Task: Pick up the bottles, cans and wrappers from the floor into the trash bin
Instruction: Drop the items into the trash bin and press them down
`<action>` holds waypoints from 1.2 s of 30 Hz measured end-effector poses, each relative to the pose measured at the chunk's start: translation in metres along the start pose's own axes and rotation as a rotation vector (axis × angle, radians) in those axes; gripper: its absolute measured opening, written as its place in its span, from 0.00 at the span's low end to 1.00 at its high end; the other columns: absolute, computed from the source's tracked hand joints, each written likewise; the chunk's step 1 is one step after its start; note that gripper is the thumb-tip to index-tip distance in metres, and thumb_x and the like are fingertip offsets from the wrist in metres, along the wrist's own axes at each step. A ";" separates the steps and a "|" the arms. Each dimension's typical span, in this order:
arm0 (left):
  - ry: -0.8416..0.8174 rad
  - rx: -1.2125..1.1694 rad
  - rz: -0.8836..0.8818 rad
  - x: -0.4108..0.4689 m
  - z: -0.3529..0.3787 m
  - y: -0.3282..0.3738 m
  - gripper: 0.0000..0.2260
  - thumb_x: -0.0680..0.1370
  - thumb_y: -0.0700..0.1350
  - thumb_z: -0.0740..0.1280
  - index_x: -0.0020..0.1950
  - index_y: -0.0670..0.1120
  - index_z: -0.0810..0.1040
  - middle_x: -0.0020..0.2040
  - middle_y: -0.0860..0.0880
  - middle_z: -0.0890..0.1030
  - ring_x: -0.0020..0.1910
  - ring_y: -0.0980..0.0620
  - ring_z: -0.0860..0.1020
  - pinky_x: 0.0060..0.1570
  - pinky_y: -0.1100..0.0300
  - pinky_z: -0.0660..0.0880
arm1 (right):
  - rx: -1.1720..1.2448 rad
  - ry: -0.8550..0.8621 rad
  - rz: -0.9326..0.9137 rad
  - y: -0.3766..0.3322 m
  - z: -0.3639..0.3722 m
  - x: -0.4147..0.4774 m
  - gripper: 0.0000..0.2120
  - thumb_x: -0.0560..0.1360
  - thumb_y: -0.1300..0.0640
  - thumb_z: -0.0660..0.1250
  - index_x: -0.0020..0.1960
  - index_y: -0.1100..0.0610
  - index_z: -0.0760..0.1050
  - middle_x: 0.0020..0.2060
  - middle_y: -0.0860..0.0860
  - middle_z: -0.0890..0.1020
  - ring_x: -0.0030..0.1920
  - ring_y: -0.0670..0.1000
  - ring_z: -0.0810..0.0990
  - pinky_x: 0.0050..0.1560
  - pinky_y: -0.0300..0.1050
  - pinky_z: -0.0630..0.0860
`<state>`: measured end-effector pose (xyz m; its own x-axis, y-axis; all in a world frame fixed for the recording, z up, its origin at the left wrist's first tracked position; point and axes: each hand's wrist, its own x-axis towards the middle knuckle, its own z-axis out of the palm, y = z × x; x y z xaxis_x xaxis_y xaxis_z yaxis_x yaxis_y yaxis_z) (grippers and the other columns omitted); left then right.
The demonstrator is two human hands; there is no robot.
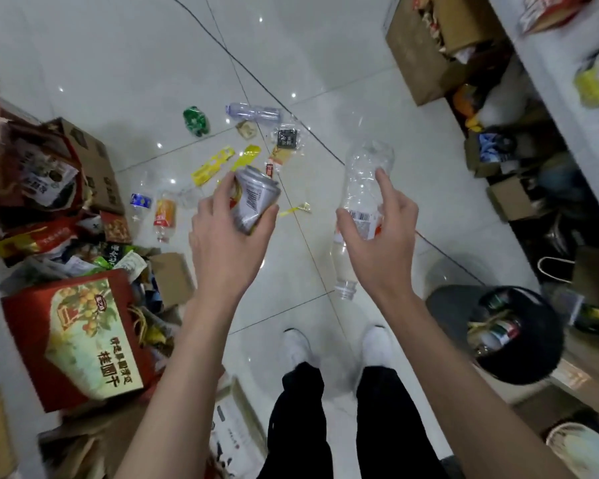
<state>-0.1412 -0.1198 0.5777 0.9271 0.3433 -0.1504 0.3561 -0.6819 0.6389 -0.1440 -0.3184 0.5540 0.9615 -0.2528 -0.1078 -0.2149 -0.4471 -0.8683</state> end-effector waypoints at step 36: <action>-0.421 0.120 0.264 -0.288 0.485 0.184 0.28 0.79 0.59 0.65 0.76 0.49 0.66 0.71 0.47 0.70 0.69 0.47 0.70 0.70 0.48 0.61 | -0.012 0.362 0.548 0.418 -0.371 -0.127 0.35 0.77 0.46 0.74 0.78 0.35 0.61 0.71 0.45 0.65 0.69 0.39 0.67 0.58 0.18 0.60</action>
<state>-0.2860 -0.6575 0.3730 0.9452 -0.1233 -0.3023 0.0917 -0.7883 0.6084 -0.4194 -0.7914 0.3839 0.5942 -0.7184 -0.3616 -0.6615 -0.1807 -0.7278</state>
